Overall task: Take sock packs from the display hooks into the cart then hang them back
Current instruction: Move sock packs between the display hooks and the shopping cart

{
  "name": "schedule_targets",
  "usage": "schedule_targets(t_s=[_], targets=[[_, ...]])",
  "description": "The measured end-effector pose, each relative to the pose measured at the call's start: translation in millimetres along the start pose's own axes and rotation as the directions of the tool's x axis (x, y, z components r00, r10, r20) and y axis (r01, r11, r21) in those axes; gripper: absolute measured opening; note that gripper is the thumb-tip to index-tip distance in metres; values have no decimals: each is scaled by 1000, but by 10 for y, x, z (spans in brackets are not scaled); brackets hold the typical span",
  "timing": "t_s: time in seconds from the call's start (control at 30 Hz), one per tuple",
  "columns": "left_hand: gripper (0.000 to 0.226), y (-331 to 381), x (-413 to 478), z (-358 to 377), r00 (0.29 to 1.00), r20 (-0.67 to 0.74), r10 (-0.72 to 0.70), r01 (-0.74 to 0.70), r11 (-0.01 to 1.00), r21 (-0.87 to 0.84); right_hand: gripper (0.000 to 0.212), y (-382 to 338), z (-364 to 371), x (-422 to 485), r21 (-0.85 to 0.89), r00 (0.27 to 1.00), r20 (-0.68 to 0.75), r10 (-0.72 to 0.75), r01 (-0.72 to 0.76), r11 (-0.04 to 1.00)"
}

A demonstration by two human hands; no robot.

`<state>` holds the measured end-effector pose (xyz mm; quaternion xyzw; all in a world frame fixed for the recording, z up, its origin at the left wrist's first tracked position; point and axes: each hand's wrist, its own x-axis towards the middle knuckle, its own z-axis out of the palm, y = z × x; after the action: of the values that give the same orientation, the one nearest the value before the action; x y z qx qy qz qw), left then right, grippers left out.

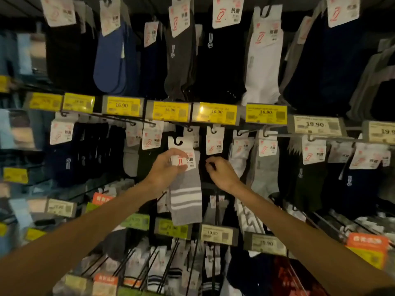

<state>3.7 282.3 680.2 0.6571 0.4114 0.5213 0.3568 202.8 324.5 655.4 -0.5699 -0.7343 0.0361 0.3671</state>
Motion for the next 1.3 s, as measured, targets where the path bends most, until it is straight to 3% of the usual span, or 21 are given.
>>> schedule_targets(t_s=[0.07,0.13,0.2,0.33,0.47,0.67,0.83,1.13,1.3], targets=[[32,48,-120,-71,1000,23,6,-4,998,-70,28,-256,-110,-362,361,998,27,64,-69,930],[49,121,-250,-121,998,54,11,-2,988,-157,32,-500,-217,-684,589,984,161,80,-161,792],[67,169,-381,-158,997,69,20,-6,981,-193,35,-715,-289,-962,645,969,241,60,-206,736],[90,190,-662,-206,996,79,50,-30,973,-230,41,-1016,-321,-1439,710,977,209,33,-175,682],[97,71,-984,-249,991,129,-33,67,959,-275,53,-1198,-229,-1791,731,976,199,93,-211,649],[50,-486,-1535,-258,965,228,-134,191,949,-251,47,-1189,257,-2323,696,943,268,197,-331,638],[48,-1166,-2018,-218,901,322,-290,378,890,-256,47,-965,775,-2809,615,883,370,290,-467,635],[38,-2016,-2654,78,757,406,-511,604,785,-138,48,-548,1441,-3518,525,679,544,492,-733,432],[46,-2412,-2750,268,668,405,-625,696,717,-41,24,-159,1623,-3596,576,578,573,581,-788,217]])
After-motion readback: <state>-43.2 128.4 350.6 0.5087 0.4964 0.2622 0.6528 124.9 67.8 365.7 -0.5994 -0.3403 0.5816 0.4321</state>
